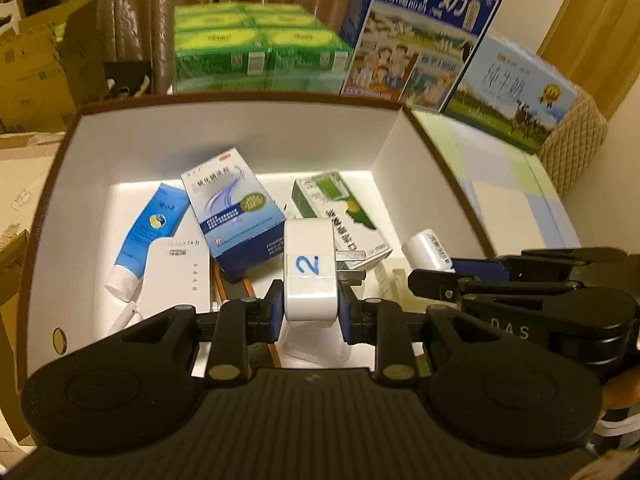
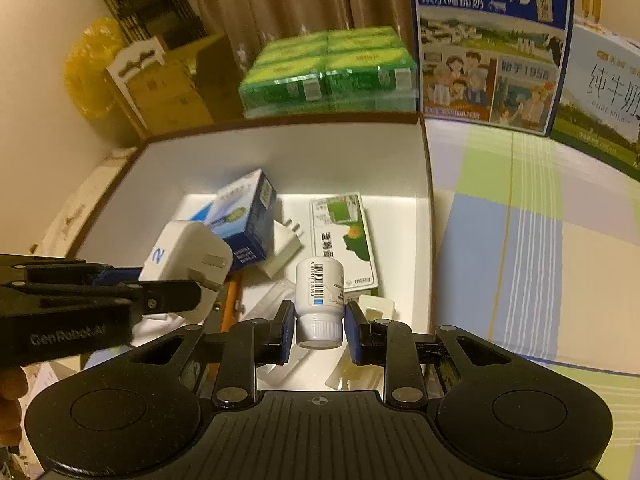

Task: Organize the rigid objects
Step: 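Lift the cube and pill bottle and carry them over the brown box, then open the left tool to drop the cube while the right tool releases the bottle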

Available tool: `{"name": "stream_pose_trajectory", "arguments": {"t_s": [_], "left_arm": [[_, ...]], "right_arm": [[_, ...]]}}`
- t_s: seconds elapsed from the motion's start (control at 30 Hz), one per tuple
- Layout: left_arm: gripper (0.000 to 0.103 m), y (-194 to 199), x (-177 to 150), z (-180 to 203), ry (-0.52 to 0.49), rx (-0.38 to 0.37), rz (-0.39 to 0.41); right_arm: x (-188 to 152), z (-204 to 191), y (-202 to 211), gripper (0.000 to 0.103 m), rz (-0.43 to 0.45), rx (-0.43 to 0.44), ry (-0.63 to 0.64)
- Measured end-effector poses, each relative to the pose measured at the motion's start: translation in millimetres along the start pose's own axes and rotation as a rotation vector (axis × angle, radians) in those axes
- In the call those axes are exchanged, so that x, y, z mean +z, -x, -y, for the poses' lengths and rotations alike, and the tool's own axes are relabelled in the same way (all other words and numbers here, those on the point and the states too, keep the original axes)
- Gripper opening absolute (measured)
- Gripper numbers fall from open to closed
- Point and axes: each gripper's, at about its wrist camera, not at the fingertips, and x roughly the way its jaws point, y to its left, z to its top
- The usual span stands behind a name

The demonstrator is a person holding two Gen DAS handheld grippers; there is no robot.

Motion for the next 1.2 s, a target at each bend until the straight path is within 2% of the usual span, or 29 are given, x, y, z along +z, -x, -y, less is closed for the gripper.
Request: {"name": "stream_pose_trajectory", "arguments": {"t_s": [0.2,0.53,0.6,0.67,1.07,1.2], "left_arm": [[0.023,-20.1,2.4,-11.3,-0.007,0.006,-0.058],[0.023,-41.3,4.5,-22.0,-0.025,-0.001,-0.109],[0.023,-41.0,4.9,-23.5,-0.032,-0.012,-0.098],[0.027,-37.6,5.9,-23.3,-0.047,-0.025,-0.084],[0.035,-29.5,11.3,-30.5,-0.053,-0.016,-0.071],[0.039,-27.1,12.6,-32.4,-0.06,-0.013,-0.066]], "right_arm": [[2.2,-5.4,-17.0,0.024,-0.048,-0.04,-0.003],[4.0,-8.8,-31.7,0.024,-0.077,-0.083,-0.024],[4.1,-9.0,-32.4,0.024,-0.078,-0.087,-0.028],[4.4,-9.9,-33.0,0.024,-0.079,-0.093,-0.03],[3.5,-13.9,-38.7,0.024,-0.091,-0.119,-0.043],[5.8,-16.1,-39.7,0.024,-0.07,-0.116,-0.043]]}}
